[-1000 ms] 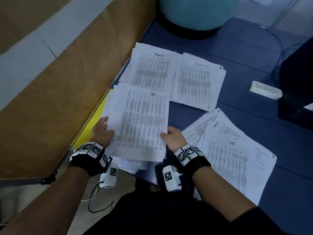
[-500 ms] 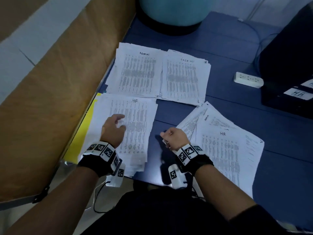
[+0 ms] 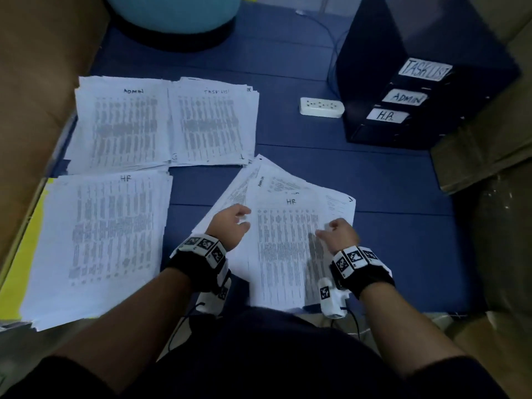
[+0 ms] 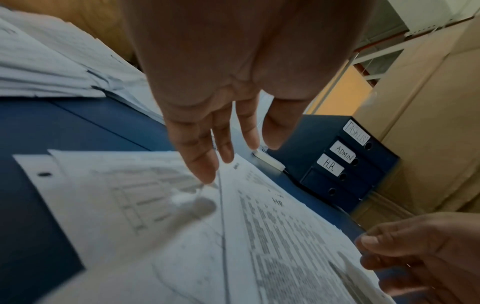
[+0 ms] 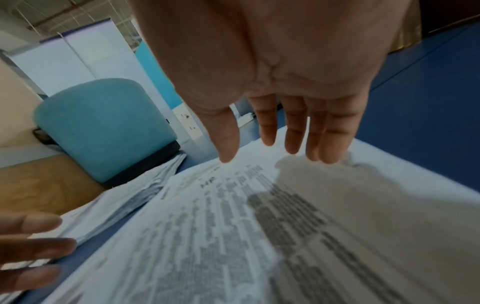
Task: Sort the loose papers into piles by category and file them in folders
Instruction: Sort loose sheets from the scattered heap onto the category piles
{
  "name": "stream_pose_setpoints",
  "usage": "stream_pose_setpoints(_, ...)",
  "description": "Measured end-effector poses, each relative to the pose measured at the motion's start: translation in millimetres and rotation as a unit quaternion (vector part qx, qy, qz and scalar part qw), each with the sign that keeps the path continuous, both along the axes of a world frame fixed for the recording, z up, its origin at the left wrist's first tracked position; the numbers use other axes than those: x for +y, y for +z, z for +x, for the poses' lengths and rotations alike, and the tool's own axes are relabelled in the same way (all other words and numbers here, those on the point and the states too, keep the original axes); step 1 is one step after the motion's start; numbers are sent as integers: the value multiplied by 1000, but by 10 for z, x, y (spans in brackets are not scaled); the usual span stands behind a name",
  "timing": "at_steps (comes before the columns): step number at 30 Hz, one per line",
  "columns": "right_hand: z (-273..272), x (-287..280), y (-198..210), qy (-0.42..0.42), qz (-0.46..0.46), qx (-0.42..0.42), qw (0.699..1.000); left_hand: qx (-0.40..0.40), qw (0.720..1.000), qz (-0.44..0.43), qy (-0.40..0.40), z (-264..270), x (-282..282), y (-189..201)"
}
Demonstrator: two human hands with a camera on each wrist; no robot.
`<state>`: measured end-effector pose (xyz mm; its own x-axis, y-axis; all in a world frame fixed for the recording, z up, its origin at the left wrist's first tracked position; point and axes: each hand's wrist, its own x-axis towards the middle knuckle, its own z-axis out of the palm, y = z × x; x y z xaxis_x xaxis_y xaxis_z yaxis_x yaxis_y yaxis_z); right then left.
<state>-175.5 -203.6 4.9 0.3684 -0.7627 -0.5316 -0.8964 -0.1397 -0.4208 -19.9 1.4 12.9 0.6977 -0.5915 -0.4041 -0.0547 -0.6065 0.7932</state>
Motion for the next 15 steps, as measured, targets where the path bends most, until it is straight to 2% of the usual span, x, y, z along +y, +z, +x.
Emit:
stream_pose_setpoints(5, -110, -124, -216, 31, -18, 75, 997, -14, 996, 81, -40, -217, -239, -126)
stream_pose_setpoints(8, -83, -122, -276, 32, -18, 68, 997, -7, 993, 109, -34, -238, -255, -172)
stream_pose_setpoints(12, -63, -141, -287, 33, 38, 44, 998, 27, 994, 110, 6, -216, -259, -170)
stream_pose_setpoints(15, -44, -150, -289, 31, 7, 43, 999, 36, 994, 96, 24, -229, -263, -166)
